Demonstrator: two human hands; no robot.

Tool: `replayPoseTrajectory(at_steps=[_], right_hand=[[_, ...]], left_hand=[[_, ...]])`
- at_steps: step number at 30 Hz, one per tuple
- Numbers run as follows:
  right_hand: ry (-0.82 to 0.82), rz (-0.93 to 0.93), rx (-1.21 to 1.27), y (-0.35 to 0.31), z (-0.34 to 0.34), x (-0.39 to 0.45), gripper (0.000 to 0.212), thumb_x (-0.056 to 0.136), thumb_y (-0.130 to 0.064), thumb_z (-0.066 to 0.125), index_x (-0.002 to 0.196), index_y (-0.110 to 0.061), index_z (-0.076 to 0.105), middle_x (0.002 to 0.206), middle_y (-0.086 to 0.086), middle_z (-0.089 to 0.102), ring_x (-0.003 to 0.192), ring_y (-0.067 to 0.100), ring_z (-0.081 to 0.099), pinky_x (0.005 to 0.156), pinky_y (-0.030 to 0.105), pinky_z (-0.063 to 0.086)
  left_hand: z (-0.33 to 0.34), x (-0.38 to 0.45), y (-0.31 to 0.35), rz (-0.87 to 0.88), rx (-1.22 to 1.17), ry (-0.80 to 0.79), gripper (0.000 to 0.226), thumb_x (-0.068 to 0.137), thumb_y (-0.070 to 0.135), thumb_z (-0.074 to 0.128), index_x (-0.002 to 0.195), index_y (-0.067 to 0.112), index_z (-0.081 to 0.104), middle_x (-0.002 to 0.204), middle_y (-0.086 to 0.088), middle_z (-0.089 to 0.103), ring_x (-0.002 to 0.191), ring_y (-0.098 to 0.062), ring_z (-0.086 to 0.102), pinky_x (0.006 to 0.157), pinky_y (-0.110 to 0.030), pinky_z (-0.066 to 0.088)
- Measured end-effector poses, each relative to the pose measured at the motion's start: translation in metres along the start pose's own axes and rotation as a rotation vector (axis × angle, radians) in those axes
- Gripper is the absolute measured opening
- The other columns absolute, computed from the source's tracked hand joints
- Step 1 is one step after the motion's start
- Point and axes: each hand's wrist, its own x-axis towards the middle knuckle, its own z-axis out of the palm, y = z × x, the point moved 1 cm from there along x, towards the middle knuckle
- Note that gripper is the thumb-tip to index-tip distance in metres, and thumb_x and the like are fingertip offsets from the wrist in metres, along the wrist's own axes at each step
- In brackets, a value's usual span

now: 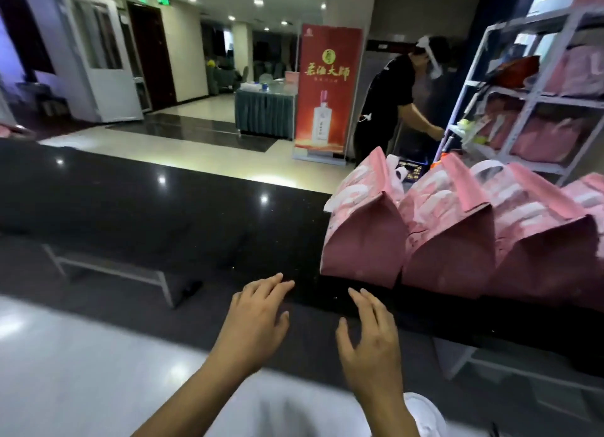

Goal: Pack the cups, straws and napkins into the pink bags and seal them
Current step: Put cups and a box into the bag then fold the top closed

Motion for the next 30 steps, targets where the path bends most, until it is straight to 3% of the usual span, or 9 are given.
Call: replayPoseTrajectory(at_steps=[5, 13, 19, 26, 30], right_hand=[[-0.242, -0.1, 0.01, -0.035, 0.035, -0.032, 0.053, 0.088, -0.023, 0.071, 0.138, -0.028, 0.055, 0.138, -0.008, 0.054, 0.125, 0.013, 0.05, 0.103, 0.035, 0.043], [-0.492, -0.279, 0.11, -0.149, 0.106, -0.082, 0.05, 0.091, -0.029, 0.065, 0.138, -0.037, 0.05, 0.138, -0.015, 0.052, 0.125, 0.009, 0.048, 0.106, 0.033, 0.041], [-0.618, -0.403, 0.176, -0.258, 0.173, -0.122, 0.049, 0.093, -0.031, 0.061, 0.139, -0.04, 0.046, 0.138, -0.018, 0.049, 0.126, 0.006, 0.046, 0.105, 0.021, 0.03], [-0.729, -0.474, 0.267, -0.391, 0.247, -0.17, 0.046, 0.094, -0.031, 0.059, 0.138, -0.04, 0.046, 0.136, -0.018, 0.049, 0.121, 0.006, 0.047, 0.101, 0.021, 0.034], [-0.772, -0.504, 0.318, -0.453, 0.288, -0.184, 0.045, 0.093, -0.027, 0.059, 0.136, -0.038, 0.049, 0.132, -0.016, 0.051, 0.116, 0.007, 0.049, 0.098, 0.023, 0.036]], left_hand=[[-0.019, -0.072, -0.02, -0.133, 0.083, 0.066, 0.044, 0.089, 0.03, 0.069, 0.131, 0.034, 0.058, 0.138, 0.01, 0.056, 0.127, -0.018, 0.051, 0.101, -0.037, 0.042], [-0.075, -0.172, -0.097, -0.367, 0.209, 0.164, 0.04, 0.08, 0.028, 0.077, 0.118, 0.031, 0.066, 0.12, 0.007, 0.066, 0.11, -0.019, 0.063, 0.09, -0.037, 0.052], [-0.128, -0.246, -0.187, -0.497, 0.262, 0.265, 0.035, 0.082, 0.034, 0.068, 0.117, 0.031, 0.065, 0.119, 0.007, 0.066, 0.108, -0.02, 0.064, 0.089, -0.039, 0.053], [-0.199, -0.323, -0.291, -0.613, 0.327, 0.296, 0.035, 0.084, 0.04, 0.051, 0.114, 0.032, 0.065, 0.117, 0.008, 0.065, 0.105, -0.02, 0.064, 0.087, -0.04, 0.053], [-0.233, -0.354, -0.344, -0.705, 0.308, 0.274, 0.036, 0.085, 0.036, 0.065, 0.121, 0.034, 0.062, 0.125, 0.01, 0.061, 0.116, -0.019, 0.058, 0.095, -0.039, 0.048]])
